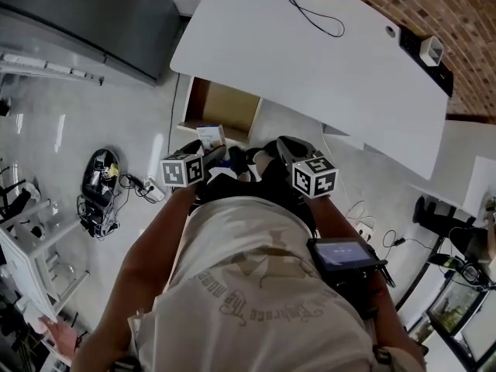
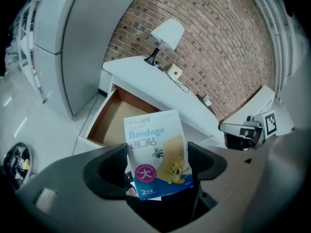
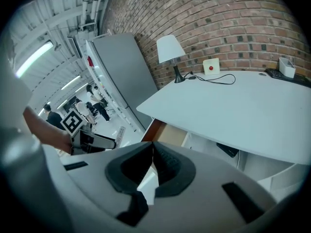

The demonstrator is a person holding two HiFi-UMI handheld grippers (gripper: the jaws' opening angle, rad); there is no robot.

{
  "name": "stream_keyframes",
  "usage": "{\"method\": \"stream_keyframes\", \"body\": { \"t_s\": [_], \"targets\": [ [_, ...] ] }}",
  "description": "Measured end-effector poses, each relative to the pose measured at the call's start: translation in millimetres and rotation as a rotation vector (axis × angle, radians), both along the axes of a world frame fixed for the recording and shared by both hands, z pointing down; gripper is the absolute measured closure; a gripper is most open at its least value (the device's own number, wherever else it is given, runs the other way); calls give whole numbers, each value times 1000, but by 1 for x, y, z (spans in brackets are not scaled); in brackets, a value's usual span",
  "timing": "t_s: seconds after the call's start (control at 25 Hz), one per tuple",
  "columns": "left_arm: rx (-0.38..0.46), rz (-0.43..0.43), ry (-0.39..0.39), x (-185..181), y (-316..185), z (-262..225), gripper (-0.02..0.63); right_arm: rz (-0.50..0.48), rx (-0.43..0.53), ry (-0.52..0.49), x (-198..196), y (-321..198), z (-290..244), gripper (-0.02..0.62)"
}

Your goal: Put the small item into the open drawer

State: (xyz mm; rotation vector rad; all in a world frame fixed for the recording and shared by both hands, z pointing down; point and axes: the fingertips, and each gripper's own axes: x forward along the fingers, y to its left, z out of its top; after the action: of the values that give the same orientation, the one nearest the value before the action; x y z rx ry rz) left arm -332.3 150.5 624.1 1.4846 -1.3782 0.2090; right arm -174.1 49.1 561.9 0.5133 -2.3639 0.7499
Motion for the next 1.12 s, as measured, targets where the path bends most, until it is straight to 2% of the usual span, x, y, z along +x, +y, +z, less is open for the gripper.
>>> {"method": "stream_keyframes", "body": {
  "t_s": [0.36,0.6,0.88,1.12],
  "targets": [
    [-39,149,-94,14,-23,18,215,51,-56,-28,9,-1,20,589],
    [-64,281,-187,20,-24,36,215,58,-91,-38,5,5,38,589],
    [-90,325,-247,9,-31,52,215,65,-126,-45,6,6,54,589],
    [-91,432,-355,2,-44,64,215,66,-153,-40,8,8,69,589]
  ]
}}
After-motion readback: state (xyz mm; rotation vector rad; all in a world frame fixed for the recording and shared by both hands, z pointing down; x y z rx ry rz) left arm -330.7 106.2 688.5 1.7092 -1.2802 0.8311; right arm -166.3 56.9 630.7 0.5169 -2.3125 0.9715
